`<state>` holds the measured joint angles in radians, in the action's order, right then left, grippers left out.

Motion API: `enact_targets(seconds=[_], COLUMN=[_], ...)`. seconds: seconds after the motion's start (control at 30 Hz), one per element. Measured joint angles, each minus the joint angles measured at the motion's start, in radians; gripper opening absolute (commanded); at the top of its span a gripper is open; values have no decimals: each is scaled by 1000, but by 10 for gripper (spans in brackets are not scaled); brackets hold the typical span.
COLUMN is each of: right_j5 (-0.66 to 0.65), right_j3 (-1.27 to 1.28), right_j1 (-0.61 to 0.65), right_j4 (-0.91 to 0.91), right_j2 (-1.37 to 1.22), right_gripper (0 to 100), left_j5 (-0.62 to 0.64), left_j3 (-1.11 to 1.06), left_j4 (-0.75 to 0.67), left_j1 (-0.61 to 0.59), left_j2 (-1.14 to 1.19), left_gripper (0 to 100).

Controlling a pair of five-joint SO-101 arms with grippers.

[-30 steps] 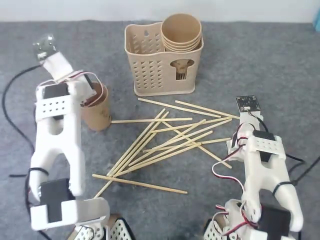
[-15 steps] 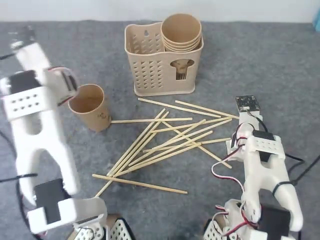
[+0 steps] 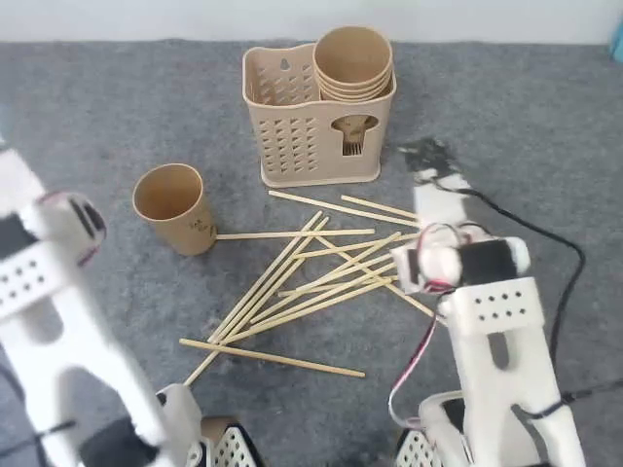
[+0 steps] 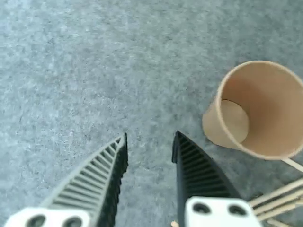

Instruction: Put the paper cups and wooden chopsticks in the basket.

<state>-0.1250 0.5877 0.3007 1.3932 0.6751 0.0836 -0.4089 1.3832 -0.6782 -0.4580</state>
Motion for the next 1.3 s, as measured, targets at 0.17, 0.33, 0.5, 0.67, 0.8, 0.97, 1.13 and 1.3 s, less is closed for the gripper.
enact_targets(seconds=[0.17,0.33,0.5,0.67,0.8,0.97,1.13,1.3], right_j5=[8,8,44,121,150,155,155,155], right_j3=[-58,-153,-333,-560,-784,-1123,-1389,-1608], right_j1=[95,129,170,256,313,354,407,414], right_j4=[20,14,14,14,14,101,212,258], right_j2=[0,-48,-219,-488,-694,-928,-1177,-1338], right_gripper=[146,151,151,154,154,152,152,152], left_j5=[2,2,32,89,124,166,169,170], left_j3=[-298,-525,-597,-600,-551,-428,-316,-278], left_j4=[-195,-405,-523,-532,-549,-575,-572,-566], left_j1=[-40,-95,-103,-137,-193,-219,-219,-219], left_j2=[-98,-109,-109,-84,37,249,416,463], left_gripper=[152,152,152,152,152,152,152,152])
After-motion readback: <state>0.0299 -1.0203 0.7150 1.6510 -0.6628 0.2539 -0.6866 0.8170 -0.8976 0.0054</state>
